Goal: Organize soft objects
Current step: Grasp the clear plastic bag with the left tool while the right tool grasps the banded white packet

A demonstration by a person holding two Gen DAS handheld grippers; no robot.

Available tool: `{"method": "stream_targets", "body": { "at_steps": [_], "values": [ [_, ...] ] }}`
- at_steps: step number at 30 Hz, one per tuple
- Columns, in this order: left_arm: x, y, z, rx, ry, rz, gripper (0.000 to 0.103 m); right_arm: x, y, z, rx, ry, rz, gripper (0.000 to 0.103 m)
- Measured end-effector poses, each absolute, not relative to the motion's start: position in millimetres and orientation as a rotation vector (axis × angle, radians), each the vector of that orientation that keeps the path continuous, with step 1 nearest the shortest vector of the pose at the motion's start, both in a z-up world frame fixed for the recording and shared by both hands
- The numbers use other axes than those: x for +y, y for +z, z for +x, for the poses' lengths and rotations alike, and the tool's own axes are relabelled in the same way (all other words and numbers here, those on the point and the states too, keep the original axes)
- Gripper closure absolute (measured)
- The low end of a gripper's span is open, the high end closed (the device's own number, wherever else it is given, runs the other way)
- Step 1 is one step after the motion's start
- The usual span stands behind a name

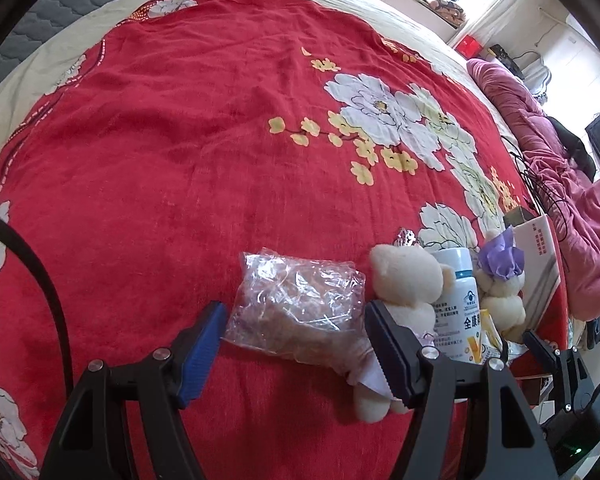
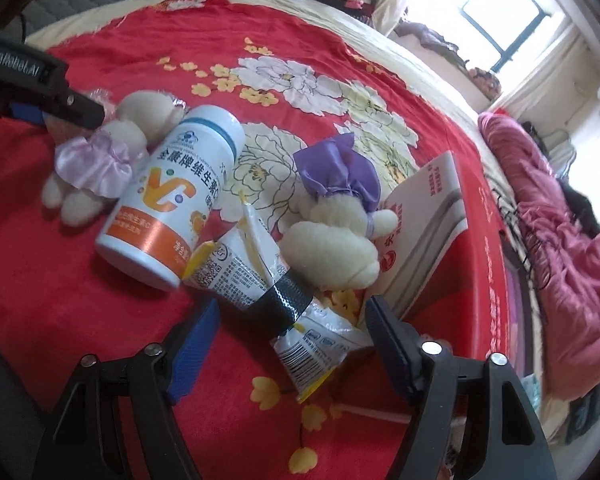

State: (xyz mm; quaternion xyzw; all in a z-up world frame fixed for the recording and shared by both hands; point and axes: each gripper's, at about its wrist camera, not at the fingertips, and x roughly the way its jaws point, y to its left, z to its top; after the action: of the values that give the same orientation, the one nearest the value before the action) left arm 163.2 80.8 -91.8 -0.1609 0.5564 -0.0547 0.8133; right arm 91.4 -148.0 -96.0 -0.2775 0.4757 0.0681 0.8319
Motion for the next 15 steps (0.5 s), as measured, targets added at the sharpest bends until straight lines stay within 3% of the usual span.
{"method": "stream_targets", "body": {
  "at_steps": [2,3,5,15],
  "values": [
    [79.2,-93.8,164.9,1.187,-0.12,-0.336,0.033,-145.3,-99.6,92.3,1.002,0.145,-0.618,0.034],
    [79.1,-94.1,164.9,1.188,-0.12,-0.334,0.033,-144.2,-101.1,92.9,0.998,0.147,-0.626,0.042],
    [77.9,-95.5,166.4,1.188,-0.119,-0.331,0.033,-144.5,-105.7,96.3,1.014,0.159,-0.613,0.049],
    [75.4,-97.0,169.3,1.186,-0.113,-0.311,0.034,-157.8,-95.0,99.7,1.05,0.186,-0.433,0.058]
  ]
}}
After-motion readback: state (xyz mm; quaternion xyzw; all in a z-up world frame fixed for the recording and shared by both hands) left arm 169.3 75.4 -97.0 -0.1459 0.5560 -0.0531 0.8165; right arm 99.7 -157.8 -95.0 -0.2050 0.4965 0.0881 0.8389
